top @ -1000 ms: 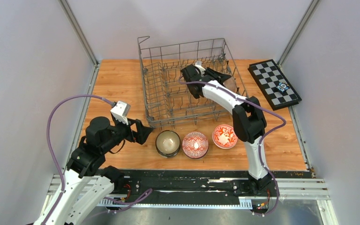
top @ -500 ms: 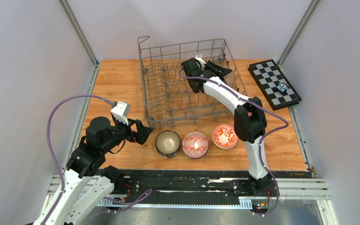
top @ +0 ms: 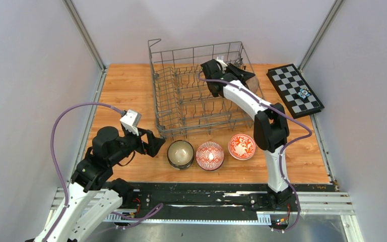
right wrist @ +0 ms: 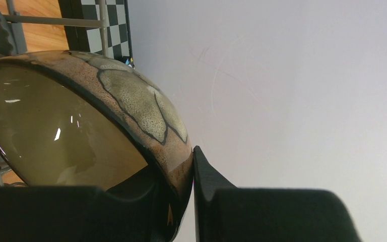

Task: Load the bowls into the dish rack
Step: Turn the bowl upside down on the dish rack.

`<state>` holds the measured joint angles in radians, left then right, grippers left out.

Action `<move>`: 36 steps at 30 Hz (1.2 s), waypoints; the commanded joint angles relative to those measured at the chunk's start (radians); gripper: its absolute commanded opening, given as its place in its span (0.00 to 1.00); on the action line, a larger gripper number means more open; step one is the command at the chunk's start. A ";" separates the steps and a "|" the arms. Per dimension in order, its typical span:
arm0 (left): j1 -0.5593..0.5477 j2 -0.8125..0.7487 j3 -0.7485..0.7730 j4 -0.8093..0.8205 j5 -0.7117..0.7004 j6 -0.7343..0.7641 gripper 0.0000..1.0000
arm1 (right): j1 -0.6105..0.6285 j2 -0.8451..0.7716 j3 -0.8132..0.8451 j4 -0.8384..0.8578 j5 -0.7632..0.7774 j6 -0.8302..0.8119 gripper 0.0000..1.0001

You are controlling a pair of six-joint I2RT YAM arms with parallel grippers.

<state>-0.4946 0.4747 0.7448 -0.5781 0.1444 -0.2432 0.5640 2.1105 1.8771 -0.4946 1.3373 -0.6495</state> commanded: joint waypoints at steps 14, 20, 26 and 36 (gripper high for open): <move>-0.060 -0.021 -0.012 -0.006 -0.029 -0.005 0.99 | -0.018 0.027 0.075 0.016 0.114 -0.035 0.03; -0.085 -0.021 -0.010 -0.010 -0.036 -0.005 0.99 | -0.012 0.052 0.074 0.017 0.118 -0.036 0.03; -0.106 -0.025 -0.009 -0.012 -0.045 -0.005 0.99 | 0.001 0.068 0.054 0.017 0.125 -0.039 0.03; -0.115 -0.031 -0.009 -0.014 -0.052 -0.005 1.00 | 0.047 0.091 0.030 0.010 0.126 -0.036 0.03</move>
<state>-0.5991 0.4561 0.7448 -0.5842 0.1005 -0.2436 0.5789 2.1860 1.9064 -0.4782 1.3808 -0.6598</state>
